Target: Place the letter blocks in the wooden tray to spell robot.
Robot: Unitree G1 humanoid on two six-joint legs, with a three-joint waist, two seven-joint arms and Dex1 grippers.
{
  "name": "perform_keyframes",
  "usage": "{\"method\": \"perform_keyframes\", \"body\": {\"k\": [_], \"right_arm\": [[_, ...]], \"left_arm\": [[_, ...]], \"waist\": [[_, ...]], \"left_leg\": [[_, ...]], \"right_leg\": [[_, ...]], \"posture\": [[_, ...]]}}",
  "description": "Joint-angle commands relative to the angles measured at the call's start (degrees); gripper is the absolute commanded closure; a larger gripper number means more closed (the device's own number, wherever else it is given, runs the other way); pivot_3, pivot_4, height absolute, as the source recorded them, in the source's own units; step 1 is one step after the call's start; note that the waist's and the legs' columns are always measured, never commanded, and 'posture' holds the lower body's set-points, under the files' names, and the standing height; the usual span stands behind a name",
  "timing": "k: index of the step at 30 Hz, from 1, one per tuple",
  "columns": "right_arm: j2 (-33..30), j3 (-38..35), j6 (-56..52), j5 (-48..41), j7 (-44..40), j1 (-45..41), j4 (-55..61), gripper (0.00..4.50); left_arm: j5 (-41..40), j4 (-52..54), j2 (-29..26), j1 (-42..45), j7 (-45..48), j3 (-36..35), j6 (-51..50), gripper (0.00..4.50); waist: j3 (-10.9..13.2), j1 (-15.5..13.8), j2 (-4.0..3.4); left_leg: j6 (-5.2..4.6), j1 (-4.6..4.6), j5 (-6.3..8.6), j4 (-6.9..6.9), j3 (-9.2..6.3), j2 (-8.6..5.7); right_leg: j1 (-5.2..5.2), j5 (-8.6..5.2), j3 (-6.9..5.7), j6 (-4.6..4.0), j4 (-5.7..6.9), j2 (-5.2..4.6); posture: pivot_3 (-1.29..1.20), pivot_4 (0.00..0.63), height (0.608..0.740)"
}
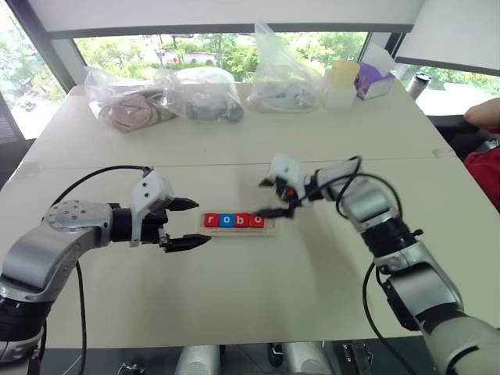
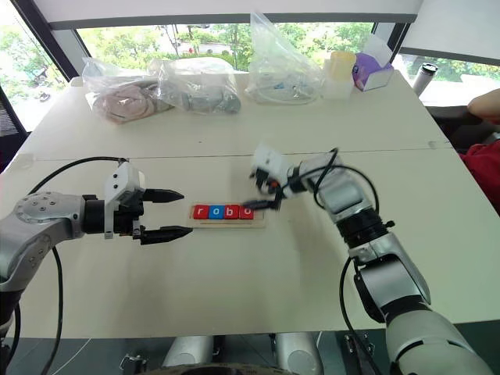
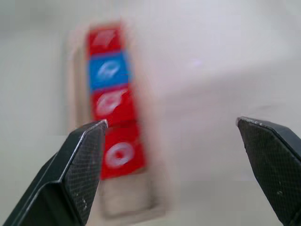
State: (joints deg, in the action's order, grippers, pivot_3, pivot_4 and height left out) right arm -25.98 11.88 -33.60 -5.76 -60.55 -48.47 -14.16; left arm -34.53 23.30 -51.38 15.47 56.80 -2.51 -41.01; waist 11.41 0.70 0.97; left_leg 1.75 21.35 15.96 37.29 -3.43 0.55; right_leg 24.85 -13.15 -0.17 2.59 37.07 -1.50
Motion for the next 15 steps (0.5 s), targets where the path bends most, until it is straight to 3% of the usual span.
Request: {"method": "perform_keyframes", "body": {"k": [1, 5, 8, 15], "right_arm": [[-2.5, -11.0, -8.2, -1.8, 10.3, 2.7, 8.5, 0.03], [-2.4, -16.9, -17.1, -0.5, 21.8, 7.9, 15.3, 0.03], [3.2, -24.2, -27.3, -1.6, 31.5, 14.9, 22.9, 0.03], [6.7, -19.2, -24.3, 3.7, 43.5, 18.9, 21.2, 0.03]], "left_arm": [[-2.7, 2.1, 2.8, 3.0, -2.2, -2.1, -0.1, 0.0], [-3.4, 1.2, 6.2, 6.2, -4.4, -1.7, -0.4, 0.0], [0.2, -3.2, 9.9, 10.6, -4.6, 3.2, 2.4, 0.0], [6.8, -9.5, 14.7, 14.8, -5.5, 7.7, 7.7, 0.0]], "waist": [[0.0, -0.4, 0.04], [-0.1, -0.5, 0.1], [-0.1, -0.1, 0.09], [-0.1, 1.4, 0.03]], "left_leg": [[0.0, 0.03, 0.0, 0.0, -0.04, -0.01], [0.0, 0.04, 0.0, -0.02, 0.0, -0.05], [0.0, 0.01, 0.0, -0.02, 0.01, -0.05], [-0.01, -0.07, -0.01, -0.03, 0.07, -0.02]], "right_leg": [[0.0, 0.0, -0.02, 0.0, -0.01, -0.02], [-0.03, -0.02, -0.01, 0.03, -0.07, -0.06], [-0.03, -0.01, 0.03, 0.03, 0.01, -0.05], [0.0, 0.03, 0.07, -0.01, 0.08, 0.06]], "posture": [[0.0, 0.15, 0.74], [0.0, 0.15, 0.74], [0.0, 0.15, 0.74], [0.0, 0.15, 0.74]]}}
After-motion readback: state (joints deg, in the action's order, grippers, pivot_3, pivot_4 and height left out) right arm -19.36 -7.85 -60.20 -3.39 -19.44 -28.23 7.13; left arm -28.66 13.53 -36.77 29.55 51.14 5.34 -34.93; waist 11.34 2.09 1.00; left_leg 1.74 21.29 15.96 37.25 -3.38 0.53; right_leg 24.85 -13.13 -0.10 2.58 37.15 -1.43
